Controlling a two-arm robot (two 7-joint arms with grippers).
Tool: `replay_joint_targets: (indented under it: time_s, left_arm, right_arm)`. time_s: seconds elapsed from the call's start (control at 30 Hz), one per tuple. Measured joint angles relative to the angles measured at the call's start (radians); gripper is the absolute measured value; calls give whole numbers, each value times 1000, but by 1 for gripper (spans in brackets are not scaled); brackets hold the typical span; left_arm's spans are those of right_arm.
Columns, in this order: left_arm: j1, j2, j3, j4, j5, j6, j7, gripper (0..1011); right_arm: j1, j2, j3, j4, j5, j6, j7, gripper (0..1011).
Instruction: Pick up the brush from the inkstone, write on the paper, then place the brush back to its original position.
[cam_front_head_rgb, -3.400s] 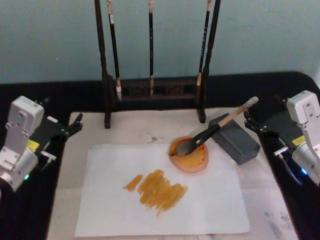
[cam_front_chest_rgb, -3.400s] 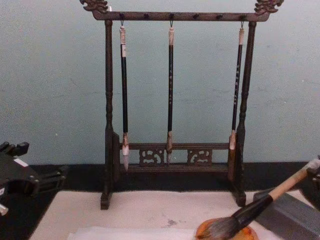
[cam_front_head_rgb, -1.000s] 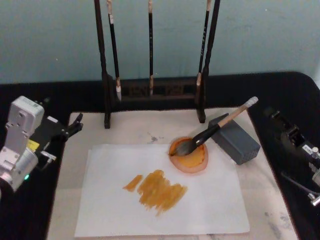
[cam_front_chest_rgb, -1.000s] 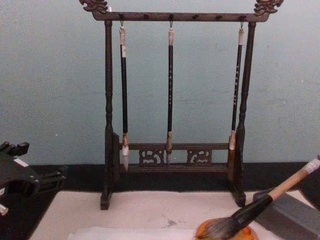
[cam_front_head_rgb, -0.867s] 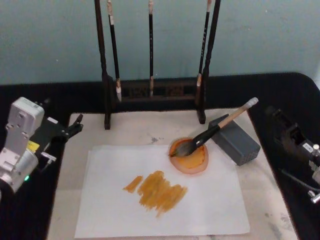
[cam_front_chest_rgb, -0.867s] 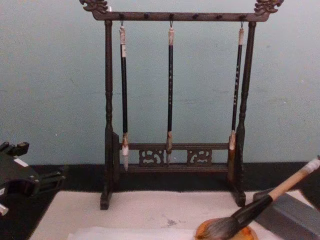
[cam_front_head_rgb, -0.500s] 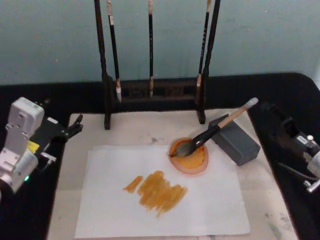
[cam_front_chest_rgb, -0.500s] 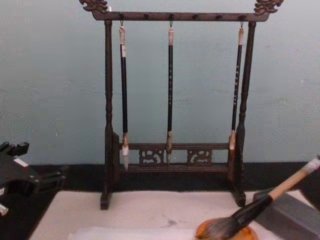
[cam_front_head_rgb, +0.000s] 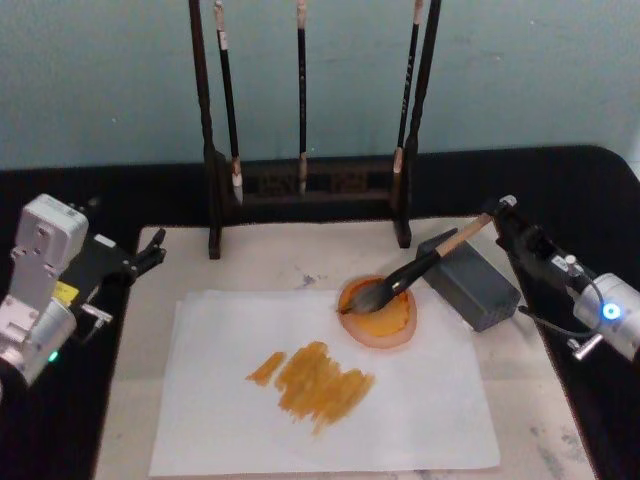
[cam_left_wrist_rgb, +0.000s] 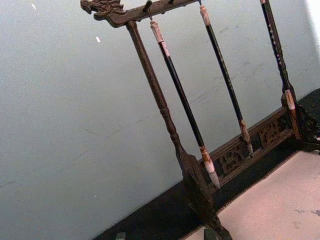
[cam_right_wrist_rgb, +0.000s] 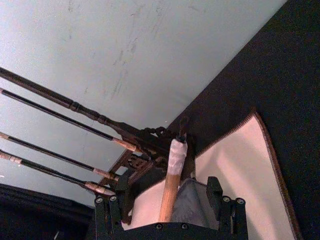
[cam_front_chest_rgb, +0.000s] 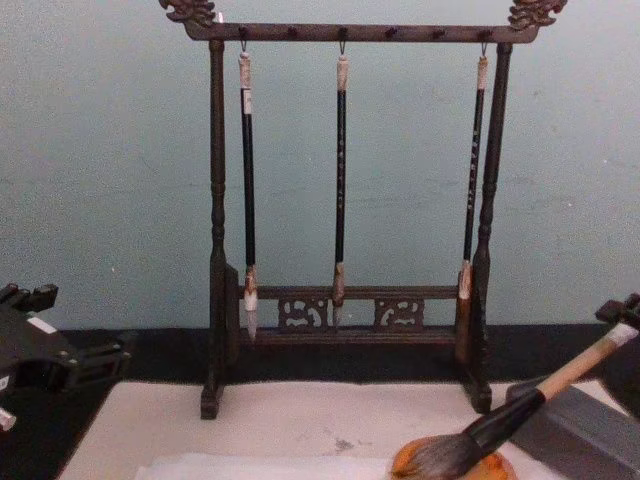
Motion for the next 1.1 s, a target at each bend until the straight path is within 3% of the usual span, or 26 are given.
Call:
replay_joint_targets:
  time_s: [0.5,0.67,1.1]
  left_arm:
    - [0,0,0,0,0,0,0,1010]
    - [0,0,0,0,0,0,0,1010]
    - [0,0,0,0,0,0,0,1010]
  right_arm:
    - [134,-60,-61,191,19,-28,49,1000]
    - [153,-61,-76,209,21,-36,52,1000]
    - [150,-62,-73,207,21,-35,53,1000]
